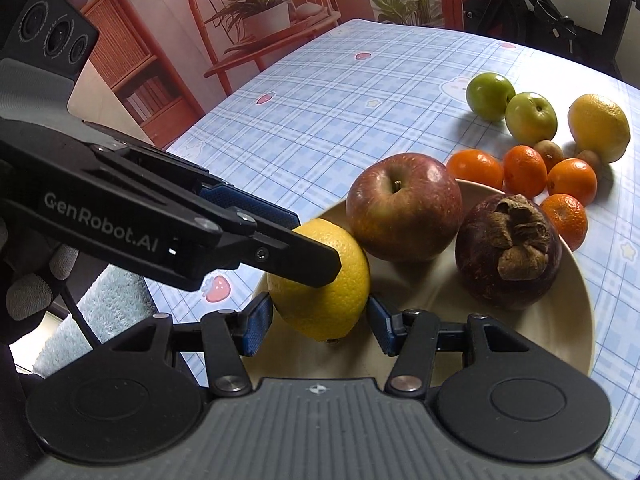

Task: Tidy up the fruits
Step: 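Lower the lemon into the plate beside the apple and open the left gripper, then move the open left gripper to an orange tangerine on the table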

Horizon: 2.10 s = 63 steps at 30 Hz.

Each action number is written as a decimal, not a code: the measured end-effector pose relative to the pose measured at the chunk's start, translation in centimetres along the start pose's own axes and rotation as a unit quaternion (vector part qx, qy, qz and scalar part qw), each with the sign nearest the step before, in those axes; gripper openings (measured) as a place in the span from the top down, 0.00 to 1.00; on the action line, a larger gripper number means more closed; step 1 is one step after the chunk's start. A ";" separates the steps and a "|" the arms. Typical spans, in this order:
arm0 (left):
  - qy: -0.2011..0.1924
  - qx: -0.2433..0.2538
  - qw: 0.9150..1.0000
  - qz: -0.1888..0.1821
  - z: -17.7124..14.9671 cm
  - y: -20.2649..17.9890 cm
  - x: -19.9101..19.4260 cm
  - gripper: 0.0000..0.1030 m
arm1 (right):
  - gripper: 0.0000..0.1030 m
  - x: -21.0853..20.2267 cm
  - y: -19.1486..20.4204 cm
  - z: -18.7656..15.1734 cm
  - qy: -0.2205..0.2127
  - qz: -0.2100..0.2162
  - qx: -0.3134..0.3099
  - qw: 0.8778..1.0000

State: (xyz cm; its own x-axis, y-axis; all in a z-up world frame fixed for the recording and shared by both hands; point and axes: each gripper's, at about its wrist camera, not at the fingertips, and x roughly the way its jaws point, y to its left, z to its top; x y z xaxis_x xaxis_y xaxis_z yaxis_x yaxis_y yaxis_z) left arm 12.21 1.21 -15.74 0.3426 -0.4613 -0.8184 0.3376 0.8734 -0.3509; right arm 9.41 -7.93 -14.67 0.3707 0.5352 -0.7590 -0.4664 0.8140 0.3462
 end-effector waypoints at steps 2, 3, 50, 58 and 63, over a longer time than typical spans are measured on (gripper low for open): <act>-0.001 -0.004 1.000 0.000 0.1 0.3 -0.1 0.54 | 0.46 0.2 0.1 0.2 0.000 0.000 -0.002 1.000; -0.002 -0.007 1.000 0.000 0.1 0.5 0.0 0.54 | 0.46 0.3 0.2 0.3 0.000 0.000 -0.003 1.000; -0.108 0.015 0.993 0.034 1.5 -0.8 -5.0 0.54 | 0.44 -4.1 0.4 -1.3 -0.097 -0.024 0.019 0.995; -0.158 0.050 0.985 0.039 2.9 -3.0 -5.8 0.54 | 0.44 -8.7 -2.3 -1.6 -0.163 -0.077 0.034 0.983; -0.182 0.059 0.980 0.048 4.6 -4.1 -5.4 0.54 | 0.44 -10.1 -4.9 -1.3 -0.176 -0.113 0.045 0.977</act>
State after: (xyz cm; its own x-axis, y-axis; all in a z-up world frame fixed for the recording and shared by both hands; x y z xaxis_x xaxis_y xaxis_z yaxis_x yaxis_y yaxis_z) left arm 13.03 -0.57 -7.79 0.6605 -0.4223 -0.6209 0.3806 0.9010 -0.2079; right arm 6.93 -17.63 -9.38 0.7173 0.3711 -0.5897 -0.2745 0.9284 0.2504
